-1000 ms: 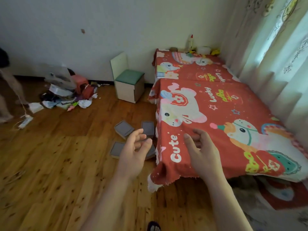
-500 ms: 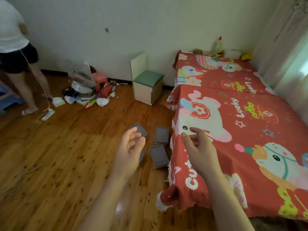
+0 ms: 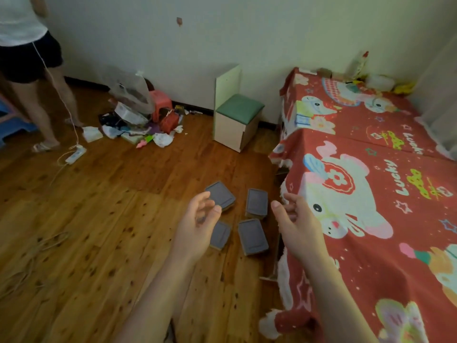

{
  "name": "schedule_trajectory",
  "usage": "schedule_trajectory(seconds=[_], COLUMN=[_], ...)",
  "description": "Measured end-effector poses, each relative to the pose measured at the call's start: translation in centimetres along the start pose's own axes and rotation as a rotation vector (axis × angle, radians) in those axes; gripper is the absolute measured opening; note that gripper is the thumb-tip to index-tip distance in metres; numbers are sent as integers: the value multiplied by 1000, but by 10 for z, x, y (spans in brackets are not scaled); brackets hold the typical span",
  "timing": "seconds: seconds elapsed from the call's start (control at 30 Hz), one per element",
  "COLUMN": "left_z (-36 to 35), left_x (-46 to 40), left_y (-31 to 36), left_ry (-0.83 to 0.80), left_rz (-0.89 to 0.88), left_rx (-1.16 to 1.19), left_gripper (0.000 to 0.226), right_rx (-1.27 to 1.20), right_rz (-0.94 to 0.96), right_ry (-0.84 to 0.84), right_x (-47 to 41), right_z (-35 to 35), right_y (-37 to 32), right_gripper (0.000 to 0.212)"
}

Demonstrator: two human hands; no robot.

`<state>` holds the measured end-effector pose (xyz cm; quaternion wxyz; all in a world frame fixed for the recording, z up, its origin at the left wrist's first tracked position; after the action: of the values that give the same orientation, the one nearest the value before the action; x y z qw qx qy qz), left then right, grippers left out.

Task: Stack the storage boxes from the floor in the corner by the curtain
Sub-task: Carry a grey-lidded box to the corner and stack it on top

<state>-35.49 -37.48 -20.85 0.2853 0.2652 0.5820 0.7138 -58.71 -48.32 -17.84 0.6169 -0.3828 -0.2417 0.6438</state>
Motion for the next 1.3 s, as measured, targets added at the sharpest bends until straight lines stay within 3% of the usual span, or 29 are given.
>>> schedule_trajectory(seconds=[0.3,0.57,0.9,1.3], left_z=[55,63,26,-67], left_x=[-112,-167,-235,-345], left_y=[-16,-31,-49,-96], left_ry=[-83,-130,-182,-215], left_rz=[6,30,61,163], left_rx=[-18,-41,-95,-226], left_gripper=[32,37,42,44], right_rx=[8,49,37,42], right_rz=[-116,-144,-216,-375], right_ry=[18,48,39,-13], right_x=[-6,-19,-66,-189], right_z=[-96,-137,-184,-264], right_y=[-47,-60,-33,41], right_gripper=[55,45,45,48])
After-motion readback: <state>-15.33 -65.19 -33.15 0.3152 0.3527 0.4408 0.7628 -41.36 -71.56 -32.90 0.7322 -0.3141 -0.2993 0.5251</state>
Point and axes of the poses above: each hand's wrist, its own x-axis away from the middle knuckle, its own z-axis out of the back of the hand, y = z × x, the point moved 8 cm from there along -x, towards the middle knuckle, and after that the axes turned 15 degrees about y, right-handed, at the moved point
